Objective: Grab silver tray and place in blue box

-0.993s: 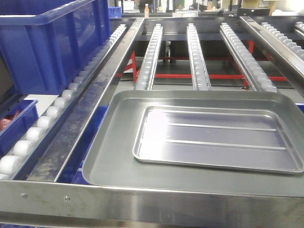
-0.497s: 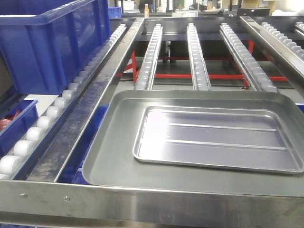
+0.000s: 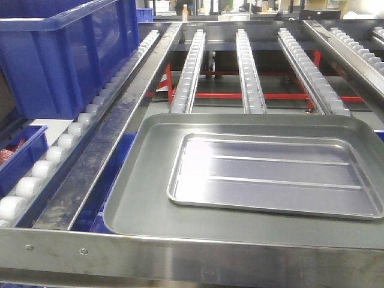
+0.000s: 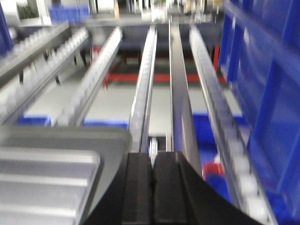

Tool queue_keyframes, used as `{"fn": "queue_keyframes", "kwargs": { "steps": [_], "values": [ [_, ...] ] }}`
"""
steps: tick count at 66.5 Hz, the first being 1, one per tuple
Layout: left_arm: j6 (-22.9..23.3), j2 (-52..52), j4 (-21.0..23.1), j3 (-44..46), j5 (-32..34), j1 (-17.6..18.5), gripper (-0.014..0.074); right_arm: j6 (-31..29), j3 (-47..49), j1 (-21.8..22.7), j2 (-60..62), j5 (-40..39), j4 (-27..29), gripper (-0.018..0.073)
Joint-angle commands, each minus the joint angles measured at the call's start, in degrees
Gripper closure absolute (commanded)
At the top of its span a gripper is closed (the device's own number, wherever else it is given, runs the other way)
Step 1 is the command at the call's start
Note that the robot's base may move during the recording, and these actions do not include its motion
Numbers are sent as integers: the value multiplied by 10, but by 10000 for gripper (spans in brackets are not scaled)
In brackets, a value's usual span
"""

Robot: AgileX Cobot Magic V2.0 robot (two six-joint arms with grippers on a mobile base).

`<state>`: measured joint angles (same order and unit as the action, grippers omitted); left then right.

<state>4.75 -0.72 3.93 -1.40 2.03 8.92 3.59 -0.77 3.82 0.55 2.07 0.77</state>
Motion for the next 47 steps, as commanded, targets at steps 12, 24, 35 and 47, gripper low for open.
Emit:
{"fn": "queue_keyframes", "kwargs": {
  "steps": [12,24,35,47],
  "values": [
    [0,56,-95,204,-70,0,700,-6,175,1,-24,-21,0,510],
    [0,188,-101,350,-168,2,680,-6,273,1,-125,27,0,492],
    [0,316,-67,390,-177,2,469,-6,314,1,-219,86,0,264],
    [-1,431,-47,430,-181,71,287,-6,316,-15,-306,111,0,137]
  ]
}}
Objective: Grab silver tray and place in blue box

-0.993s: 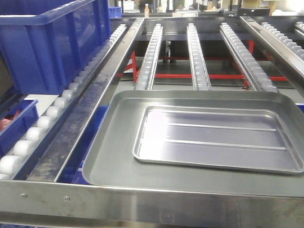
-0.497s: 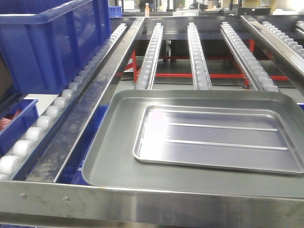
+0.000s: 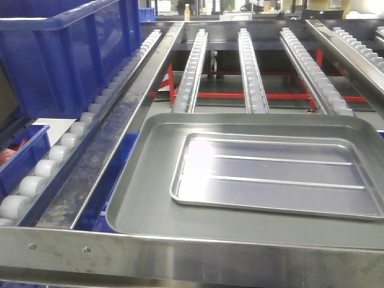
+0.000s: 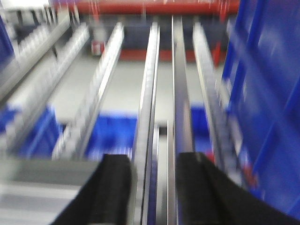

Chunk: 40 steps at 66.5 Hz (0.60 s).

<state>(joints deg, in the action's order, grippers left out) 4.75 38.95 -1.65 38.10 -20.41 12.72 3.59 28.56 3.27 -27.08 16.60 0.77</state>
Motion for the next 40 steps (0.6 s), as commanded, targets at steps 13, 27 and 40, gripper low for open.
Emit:
{"fn": "queue_keyframes", "kwargs": {
  "steps": [13,27,40],
  "values": [
    [-1,144,9,104,29,204,287,-6,51,-96,-102,4,0,137],
    [0,284,7,195,34,378,291,-6,117,-167,-203,89,18,144],
    [40,380,57,286,-90,380,291,-1,164,-167,-273,150,34,144]
  ]
}}
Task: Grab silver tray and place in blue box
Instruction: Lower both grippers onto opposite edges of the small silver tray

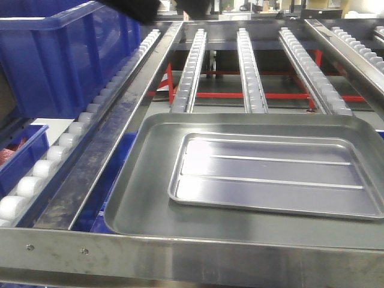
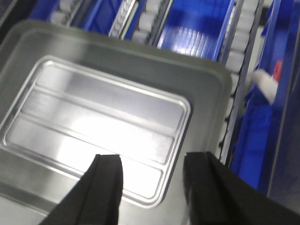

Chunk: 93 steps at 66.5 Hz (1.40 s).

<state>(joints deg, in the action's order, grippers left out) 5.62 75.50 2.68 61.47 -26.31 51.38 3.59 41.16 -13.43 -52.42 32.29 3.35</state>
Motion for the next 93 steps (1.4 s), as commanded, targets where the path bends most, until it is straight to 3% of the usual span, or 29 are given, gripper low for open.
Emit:
{"fn": "queue_keyframes", "kwargs": {
  "steps": [1,6,11,18,29,36,45,67,93],
  "values": [
    [38,25,11,61,-47,-9,291,1,42,0,-25,0,8,144],
    [86,73,-27,119,-151,-20,291,12,62,0,-61,34,8,144],
    [151,119,-110,168,-220,-20,291,25,77,0,-100,47,8,144],
    [213,181,-163,232,-260,-14,291,55,101,0,-147,59,5,144],
    [254,249,-153,292,-256,-14,291,128,132,0,-211,64,-11,144],
    [268,275,-153,303,-256,-19,291,144,136,1,-241,59,-13,144],
    [294,299,-153,304,-252,-28,291,144,136,3,-274,55,-22,144],
    [297,342,-139,304,-231,-46,291,144,136,31,-318,38,-38,144],
    [292,375,-142,304,-221,-48,291,141,136,31,-368,6,-38,144]
  ]
}}
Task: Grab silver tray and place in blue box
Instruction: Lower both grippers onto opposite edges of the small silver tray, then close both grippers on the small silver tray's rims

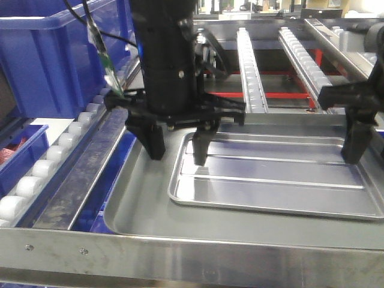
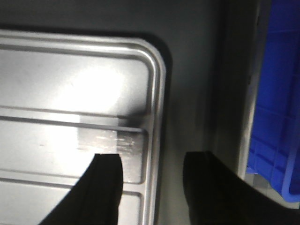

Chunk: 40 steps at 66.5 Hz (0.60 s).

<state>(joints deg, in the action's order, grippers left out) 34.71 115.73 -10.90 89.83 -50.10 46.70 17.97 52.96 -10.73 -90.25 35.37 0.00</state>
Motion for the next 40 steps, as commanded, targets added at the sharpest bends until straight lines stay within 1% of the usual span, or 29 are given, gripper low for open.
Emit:
{"fn": "queue_keyframes", "kwargs": {
  "steps": [1,9,26,40],
  "values": [
    [1,-28,-7,20,17,-1,291,-2,18,4,10,-25,-5,144],
    [1,-28,-9,20,30,-1,291,-4,18,4,-3,-34,-5,144],
    [1,-28,-10,20,30,-2,291,-4,18,4,-17,-42,-6,144],
    [1,-28,-5,20,14,-1,291,-5,18,4,-27,-42,-6,144]
  ]
}}
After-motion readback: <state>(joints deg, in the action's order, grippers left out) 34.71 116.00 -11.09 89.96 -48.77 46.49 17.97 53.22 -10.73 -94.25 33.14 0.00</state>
